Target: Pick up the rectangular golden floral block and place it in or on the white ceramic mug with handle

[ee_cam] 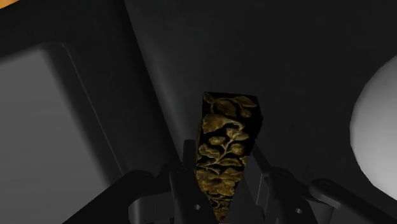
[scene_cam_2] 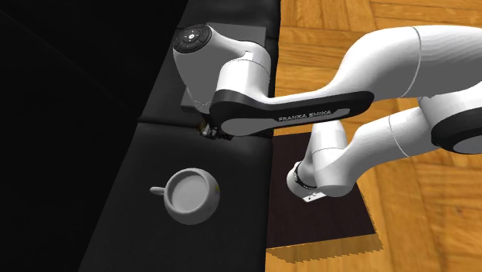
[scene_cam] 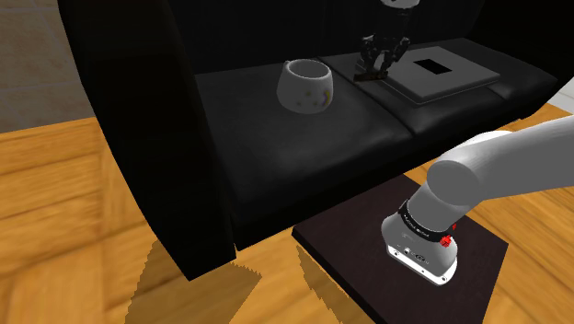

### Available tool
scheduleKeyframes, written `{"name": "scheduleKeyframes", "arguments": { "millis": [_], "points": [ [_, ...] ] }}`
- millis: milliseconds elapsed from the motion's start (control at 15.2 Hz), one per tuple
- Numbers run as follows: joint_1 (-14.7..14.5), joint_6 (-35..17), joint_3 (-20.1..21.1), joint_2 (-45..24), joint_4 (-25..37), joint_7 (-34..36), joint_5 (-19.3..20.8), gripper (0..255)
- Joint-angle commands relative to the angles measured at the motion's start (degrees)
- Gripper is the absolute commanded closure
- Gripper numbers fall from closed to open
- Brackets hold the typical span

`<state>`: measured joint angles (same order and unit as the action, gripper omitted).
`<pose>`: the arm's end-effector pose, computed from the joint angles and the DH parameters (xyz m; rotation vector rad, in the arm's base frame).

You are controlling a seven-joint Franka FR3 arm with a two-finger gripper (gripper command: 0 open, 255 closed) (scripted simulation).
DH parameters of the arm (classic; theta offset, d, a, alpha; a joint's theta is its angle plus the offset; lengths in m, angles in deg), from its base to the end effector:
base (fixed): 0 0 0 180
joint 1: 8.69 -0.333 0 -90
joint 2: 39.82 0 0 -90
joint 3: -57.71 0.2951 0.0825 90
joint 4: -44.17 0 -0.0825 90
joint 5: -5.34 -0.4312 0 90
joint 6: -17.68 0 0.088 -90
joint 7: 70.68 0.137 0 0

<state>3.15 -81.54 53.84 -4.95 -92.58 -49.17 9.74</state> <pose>0.4016 -0.1229 0.4727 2.9523 -0.9498 -0.0698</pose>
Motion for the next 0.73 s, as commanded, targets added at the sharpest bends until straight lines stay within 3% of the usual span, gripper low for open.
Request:
{"name": "scheduleKeyframes", "arguments": {
  "millis": [0,660],
  "points": [
    [0.01,1.56,0.0,-0.01,1.56,-0.13,-0.02,255],
    [-0.08,9.04,0.25,-0.92,9.95,-0.44,-0.26,255]
  ]
}}
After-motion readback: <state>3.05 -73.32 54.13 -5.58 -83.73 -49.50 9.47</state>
